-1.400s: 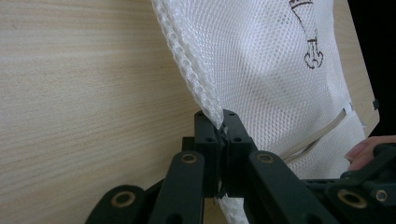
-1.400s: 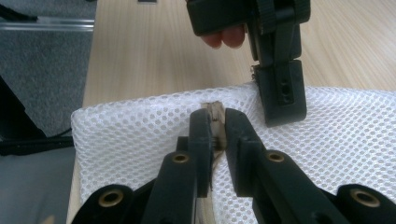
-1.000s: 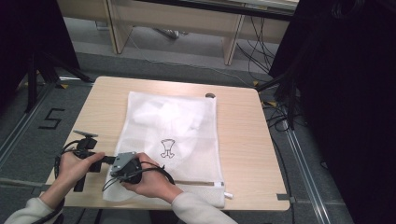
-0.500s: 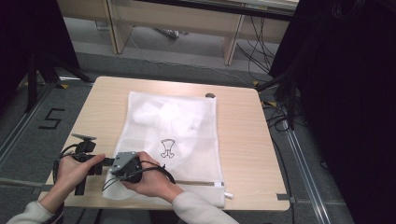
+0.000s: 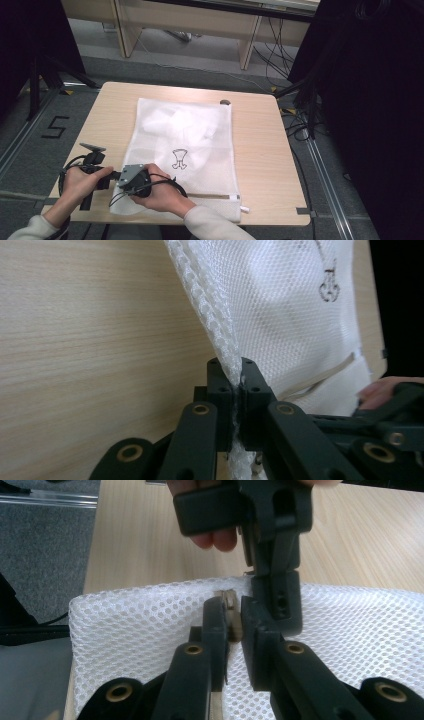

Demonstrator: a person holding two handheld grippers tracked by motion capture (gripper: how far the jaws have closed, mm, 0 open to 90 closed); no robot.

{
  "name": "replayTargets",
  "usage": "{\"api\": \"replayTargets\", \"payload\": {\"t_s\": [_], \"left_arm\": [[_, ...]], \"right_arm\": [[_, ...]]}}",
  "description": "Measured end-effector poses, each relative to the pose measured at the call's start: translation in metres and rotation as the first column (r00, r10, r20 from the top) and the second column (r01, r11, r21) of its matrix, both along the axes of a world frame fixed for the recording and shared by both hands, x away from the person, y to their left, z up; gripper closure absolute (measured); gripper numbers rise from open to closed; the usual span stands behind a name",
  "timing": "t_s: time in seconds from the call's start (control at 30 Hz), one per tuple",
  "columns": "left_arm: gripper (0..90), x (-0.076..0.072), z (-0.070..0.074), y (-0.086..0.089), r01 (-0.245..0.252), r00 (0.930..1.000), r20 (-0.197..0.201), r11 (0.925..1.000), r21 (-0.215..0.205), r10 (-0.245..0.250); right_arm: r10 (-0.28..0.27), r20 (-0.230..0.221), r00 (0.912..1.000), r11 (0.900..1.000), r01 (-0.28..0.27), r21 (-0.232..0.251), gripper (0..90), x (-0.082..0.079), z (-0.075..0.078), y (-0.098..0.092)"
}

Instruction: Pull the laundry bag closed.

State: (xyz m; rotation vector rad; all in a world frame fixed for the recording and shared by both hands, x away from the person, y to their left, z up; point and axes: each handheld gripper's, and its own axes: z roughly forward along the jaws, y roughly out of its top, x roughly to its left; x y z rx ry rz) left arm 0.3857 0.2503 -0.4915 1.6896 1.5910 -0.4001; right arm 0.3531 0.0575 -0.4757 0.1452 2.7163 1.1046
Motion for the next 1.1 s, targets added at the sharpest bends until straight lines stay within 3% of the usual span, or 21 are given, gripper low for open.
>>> {"api": "replayTargets", "payload": {"t_s": [0.17,0.2,0.4,0.63,0.67,0.73,0.83,1.1], "left_arm": [[86.4,0.002,0.001,0.002,0.008,0.9999,-0.008,0.9999,-0.009,-0.008],[86.4,0.002,0.000,0.004,0.038,0.9993,0.005,0.9992,-0.008,-0.038],[86.6,0.003,0.002,0.003,0.034,0.9994,-0.008,0.9989,-0.031,-0.035],[86.5,0.004,0.003,0.005,0.017,0.9998,-0.009,0.9988,-0.047,-0.018],[86.5,0.004,0.002,0.006,0.039,0.9992,0.003,0.9985,-0.038,-0.039],[86.4,0.004,0.004,0.004,0.035,0.9994,-0.005,0.9988,-0.034,-0.036],[86.3,0.003,0.003,0.004,0.035,0.9994,0.008,0.9988,-0.035,-0.035],[86.3,0.003,0.004,0.003,0.047,0.9986,0.024,0.9988,0.013,-0.048]], "right_arm": [[-0.009,-0.022,0.9997,1.000,0.009,0.011,82.5,0.002,0.000,-0.002],[-0.005,-0.023,0.9997,1.000,0.006,0.011,82.6,0.002,-0.001,-0.002],[-0.010,-0.037,0.9993,1.000,0.010,0.015,82.6,0.001,-0.003,-0.005],[0.000,-0.018,0.9998,1.000,0.000,0.004,82.7,0.003,-0.005,-0.010],[-0.001,-0.021,0.9998,1.000,0.001,0.007,82.6,0.002,-0.006,-0.011],[-0.023,-0.035,0.9991,1.000,0.023,0.000,82.6,0.000,-0.006,-0.011],[-0.007,-0.017,0.9998,1.000,0.007,0.009,82.6,0.001,-0.006,-0.012],[-0.025,-0.034,0.9991,1.000,0.025,-0.009,82.6,0.000,-0.009,-0.018]]}}
